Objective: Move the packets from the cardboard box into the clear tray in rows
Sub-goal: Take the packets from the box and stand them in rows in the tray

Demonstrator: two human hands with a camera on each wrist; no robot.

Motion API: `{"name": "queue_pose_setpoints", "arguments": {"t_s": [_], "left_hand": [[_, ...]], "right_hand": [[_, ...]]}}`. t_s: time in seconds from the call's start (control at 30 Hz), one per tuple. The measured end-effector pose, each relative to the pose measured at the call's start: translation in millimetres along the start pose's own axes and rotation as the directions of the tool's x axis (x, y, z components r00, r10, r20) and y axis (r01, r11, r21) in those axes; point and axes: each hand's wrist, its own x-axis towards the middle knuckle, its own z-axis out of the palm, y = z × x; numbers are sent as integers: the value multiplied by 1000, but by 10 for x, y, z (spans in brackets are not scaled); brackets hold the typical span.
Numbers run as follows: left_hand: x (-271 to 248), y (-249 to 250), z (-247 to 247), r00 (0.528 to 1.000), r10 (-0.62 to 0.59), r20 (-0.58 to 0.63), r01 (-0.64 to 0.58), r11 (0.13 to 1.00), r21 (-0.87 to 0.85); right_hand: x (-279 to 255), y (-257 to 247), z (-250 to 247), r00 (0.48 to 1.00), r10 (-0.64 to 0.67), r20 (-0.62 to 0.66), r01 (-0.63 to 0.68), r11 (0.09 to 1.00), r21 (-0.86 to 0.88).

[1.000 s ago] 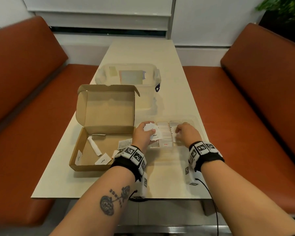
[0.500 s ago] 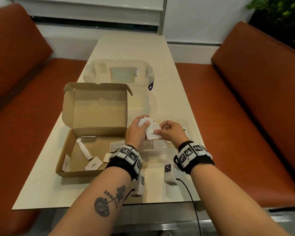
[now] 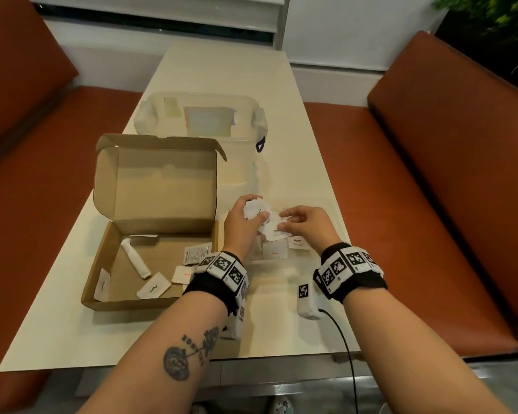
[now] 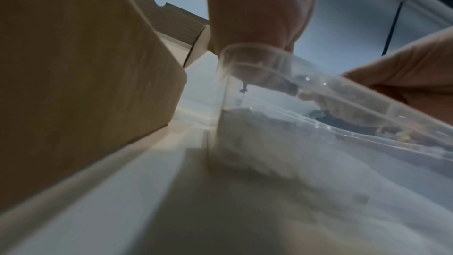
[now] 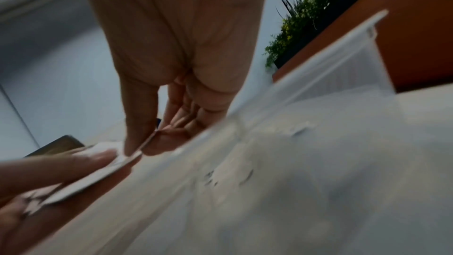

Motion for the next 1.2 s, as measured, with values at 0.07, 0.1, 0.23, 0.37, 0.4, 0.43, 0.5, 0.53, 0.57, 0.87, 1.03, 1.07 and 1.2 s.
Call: {"name": "queue_pose_setpoints", "arguments": {"t_s": [0.07, 0.1, 0.23, 0.37, 0.4, 0.43, 0.5, 0.53, 0.57, 0.87, 1.03, 1.07, 1.2], "left_hand": [[2, -17, 17, 999, 20, -43, -19, 1000, 17], [-2, -19, 28, 998, 19, -55, -18, 1000, 12], [8, -32, 57, 996, 7, -94, -7, 1000, -1], [21, -45, 65, 994, 16, -107, -15, 1000, 12], [18, -45, 67, 994, 19, -106, -17, 1000, 17], [15, -47, 69, 994, 23, -106, -20, 999, 27], [15, -52, 68, 993, 36, -109, -31, 998, 53], [17, -55, 68, 993, 41, -109, -35, 998, 61], [18, -57, 69, 993, 43, -110, -36, 997, 69], [35, -82, 72, 992, 62, -111, -47, 990, 130], [39, -93, 71, 991, 77, -109, -60, 987, 147], [37, -89, 74, 991, 74, -109, -58, 988, 146], [37, -81, 83, 991, 78, -112, -60, 985, 164]], "right_hand": [[9, 36, -118, 997, -21, -76, 15, 996, -87], [14, 62, -177, 991, -35, -130, 18, 992, -128], [21, 174, -275, 967, -62, -245, -13, 956, -291], [34, 261, -204, 984, -42, -172, -33, 912, -409], [37, 281, -192, 987, -47, -157, -24, 904, -427], [37, 298, -184, 988, -56, -145, -12, 901, -434], [34, 324, -174, 989, -81, -123, 18, 896, -444], [30, 335, -166, 989, -95, -110, 34, 888, -459], [23, 347, -159, 989, -106, -100, 46, 875, -482], [51, 378, -152, 992, -95, -83, 37, 846, -531], [6, 397, -163, 995, -95, -12, 75, 852, -518], [3, 395, -160, 997, -82, -1, 69, 852, -519], [28, 367, -139, 998, -56, 12, 53, 825, -562]]}}
